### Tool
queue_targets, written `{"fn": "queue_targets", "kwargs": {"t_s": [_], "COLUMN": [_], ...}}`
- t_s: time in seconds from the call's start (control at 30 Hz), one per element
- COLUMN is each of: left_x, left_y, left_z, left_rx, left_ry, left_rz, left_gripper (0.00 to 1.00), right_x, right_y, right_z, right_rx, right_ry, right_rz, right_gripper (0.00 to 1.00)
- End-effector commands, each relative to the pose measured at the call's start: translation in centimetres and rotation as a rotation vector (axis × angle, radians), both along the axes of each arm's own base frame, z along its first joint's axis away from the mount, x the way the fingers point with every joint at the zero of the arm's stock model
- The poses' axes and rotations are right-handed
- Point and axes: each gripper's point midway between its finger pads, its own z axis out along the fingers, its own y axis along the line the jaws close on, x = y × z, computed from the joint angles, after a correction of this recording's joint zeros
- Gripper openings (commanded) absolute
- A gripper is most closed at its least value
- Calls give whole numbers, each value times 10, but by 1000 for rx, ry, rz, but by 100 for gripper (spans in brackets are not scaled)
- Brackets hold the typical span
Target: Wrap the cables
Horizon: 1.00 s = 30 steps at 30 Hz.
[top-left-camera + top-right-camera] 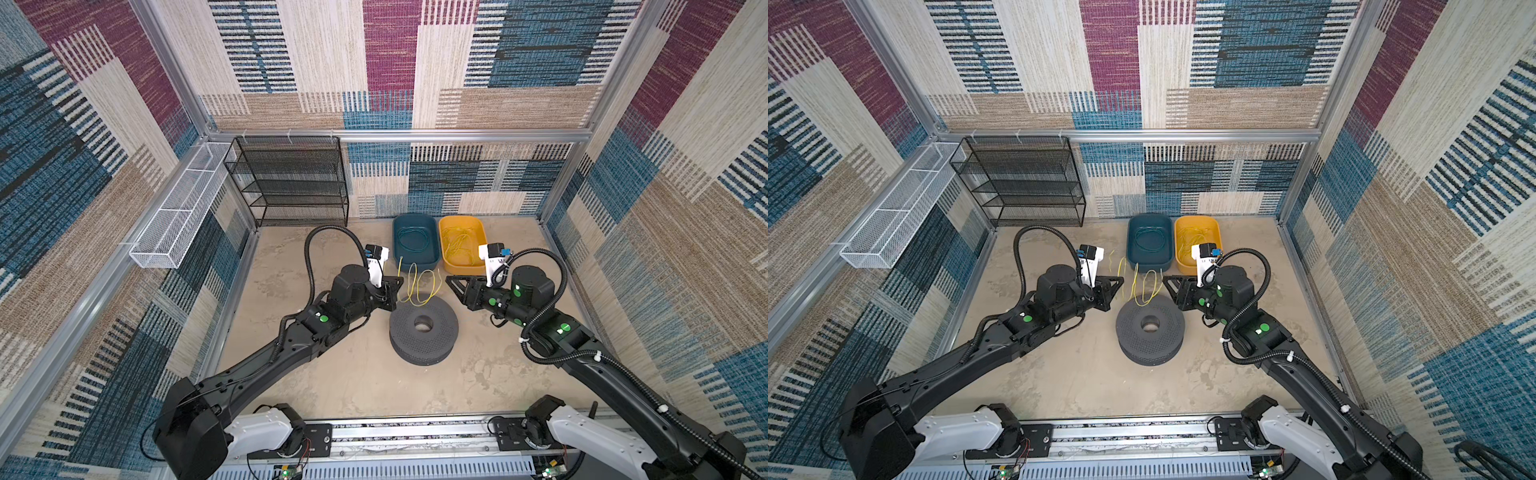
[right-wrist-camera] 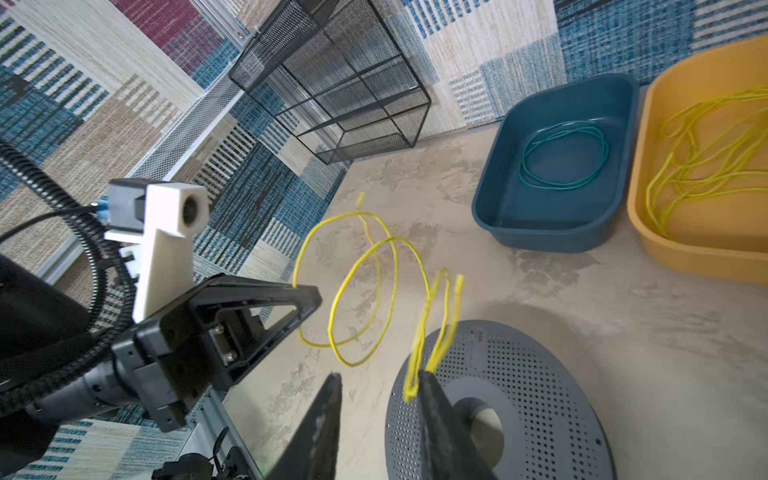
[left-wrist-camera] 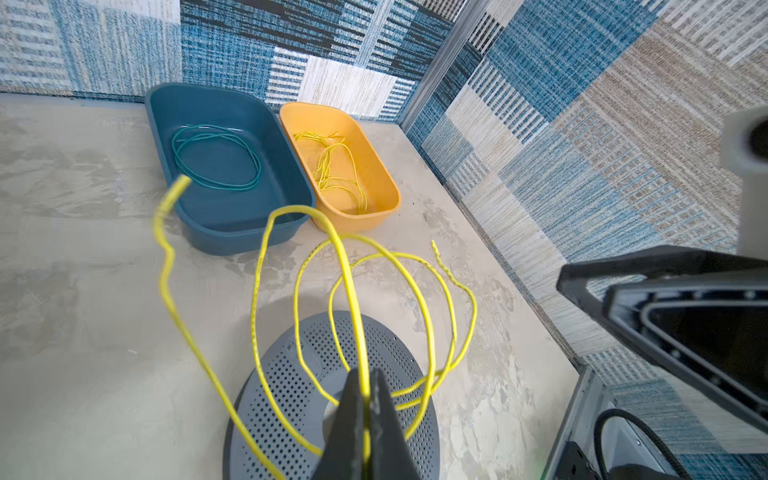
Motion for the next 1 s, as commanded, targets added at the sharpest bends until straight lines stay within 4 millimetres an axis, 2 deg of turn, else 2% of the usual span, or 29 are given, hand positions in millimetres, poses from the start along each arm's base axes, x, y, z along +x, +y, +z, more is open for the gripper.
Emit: {"fn": "queue_targets", "kwargs": {"t_s": [0.0, 0.17, 0.33, 0.53, 0.73, 0.97], "left_x": [4, 1, 0, 0, 0, 1], "left_y": [12, 23, 27, 28, 27, 24], "left_z": [15, 19, 17, 13, 15, 13], "left_rx": [-11, -18, -18, -18, -26, -29], "left_ry": [-76, -93, -90, -84, -85, -73], "left_rz": [48, 70, 77, 79, 73, 66], "left_gripper": [0, 0, 0, 0, 0, 0], "right_x": [1, -2, -5, -3, -1, 2], "right_y": [-1, 18, 34, 37, 40, 43], "right_z": [-6, -21, -25, -21, -30, -30], "right_rx": [20, 83, 142, 164, 156, 156], "right_ry": [28, 91, 124, 122, 145, 143], "right_rz": [-22, 69, 142, 156, 159, 163], "right_gripper": [37, 38, 38, 39, 39, 38]}}
